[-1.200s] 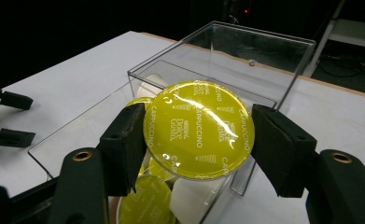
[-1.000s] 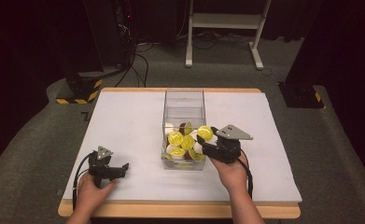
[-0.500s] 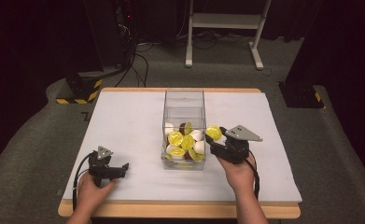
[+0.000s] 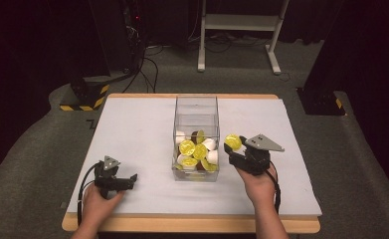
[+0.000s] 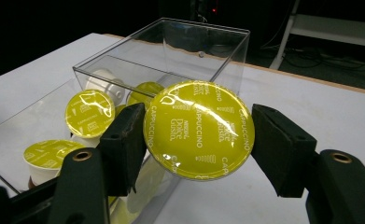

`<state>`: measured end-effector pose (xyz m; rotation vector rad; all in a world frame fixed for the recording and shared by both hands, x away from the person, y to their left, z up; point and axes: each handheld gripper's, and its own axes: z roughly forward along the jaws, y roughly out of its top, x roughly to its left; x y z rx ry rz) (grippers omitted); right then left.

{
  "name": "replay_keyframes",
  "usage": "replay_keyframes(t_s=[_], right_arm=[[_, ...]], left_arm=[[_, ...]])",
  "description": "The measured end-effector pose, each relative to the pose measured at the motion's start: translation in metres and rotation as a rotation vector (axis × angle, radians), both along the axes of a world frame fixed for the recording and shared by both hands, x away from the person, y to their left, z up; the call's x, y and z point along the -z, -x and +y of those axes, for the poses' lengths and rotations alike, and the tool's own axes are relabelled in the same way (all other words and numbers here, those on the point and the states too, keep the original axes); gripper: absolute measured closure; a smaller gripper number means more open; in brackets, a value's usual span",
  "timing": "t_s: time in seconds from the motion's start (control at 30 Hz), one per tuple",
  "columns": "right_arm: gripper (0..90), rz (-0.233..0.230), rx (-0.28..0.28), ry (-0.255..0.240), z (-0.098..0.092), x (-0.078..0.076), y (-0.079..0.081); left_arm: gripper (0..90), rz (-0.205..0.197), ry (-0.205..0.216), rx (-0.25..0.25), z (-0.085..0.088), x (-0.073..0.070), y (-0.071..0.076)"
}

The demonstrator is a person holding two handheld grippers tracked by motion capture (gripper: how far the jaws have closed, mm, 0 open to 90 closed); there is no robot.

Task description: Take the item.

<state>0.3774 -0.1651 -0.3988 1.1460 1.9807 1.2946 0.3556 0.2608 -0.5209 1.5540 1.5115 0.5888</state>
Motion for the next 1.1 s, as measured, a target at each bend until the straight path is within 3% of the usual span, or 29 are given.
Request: replay_keyframes(t_s=[0.6,1.1], right_arm=[[38.2,0.007,0.065,-0.021,-0.023,0.002,-0.010],[38.2,0.014,0.126,0.001,-0.034,0.010,-0.030]], left_arm=[[1.3,-0.005,0.005,-0.004,-0.001,0.000,0.000],[1.3,-0.002,0.000,-0.001,0.000,0.000,0.000]])
